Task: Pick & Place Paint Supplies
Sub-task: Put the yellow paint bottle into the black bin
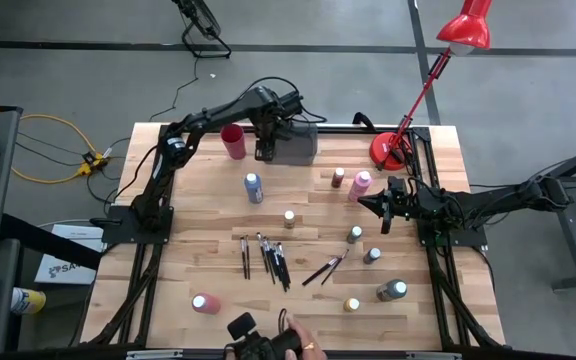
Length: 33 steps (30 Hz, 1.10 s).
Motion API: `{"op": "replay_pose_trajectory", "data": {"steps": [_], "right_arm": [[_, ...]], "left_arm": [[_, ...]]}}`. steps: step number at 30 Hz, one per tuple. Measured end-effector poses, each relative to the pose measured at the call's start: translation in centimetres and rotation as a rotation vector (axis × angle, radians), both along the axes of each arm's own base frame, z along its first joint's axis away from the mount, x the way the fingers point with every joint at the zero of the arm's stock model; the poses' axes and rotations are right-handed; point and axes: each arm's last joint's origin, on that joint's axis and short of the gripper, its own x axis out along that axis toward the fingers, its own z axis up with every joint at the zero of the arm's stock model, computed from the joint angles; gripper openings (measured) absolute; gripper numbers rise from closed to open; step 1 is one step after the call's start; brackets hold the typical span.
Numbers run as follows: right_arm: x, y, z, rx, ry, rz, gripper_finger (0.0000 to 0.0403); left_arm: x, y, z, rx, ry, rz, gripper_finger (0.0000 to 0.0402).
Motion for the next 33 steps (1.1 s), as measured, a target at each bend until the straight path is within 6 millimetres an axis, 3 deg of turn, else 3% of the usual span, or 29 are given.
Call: {"op": "replay_pose_trajectory", "data": {"steps": [33], "right_arm": [[0.0,0.0,0.0,0.0,0.0,0.0,0.0003]], "left_arm": [[0.2,0.6,-1.6,-0.049,0.003,-0.017,0.013]]}}
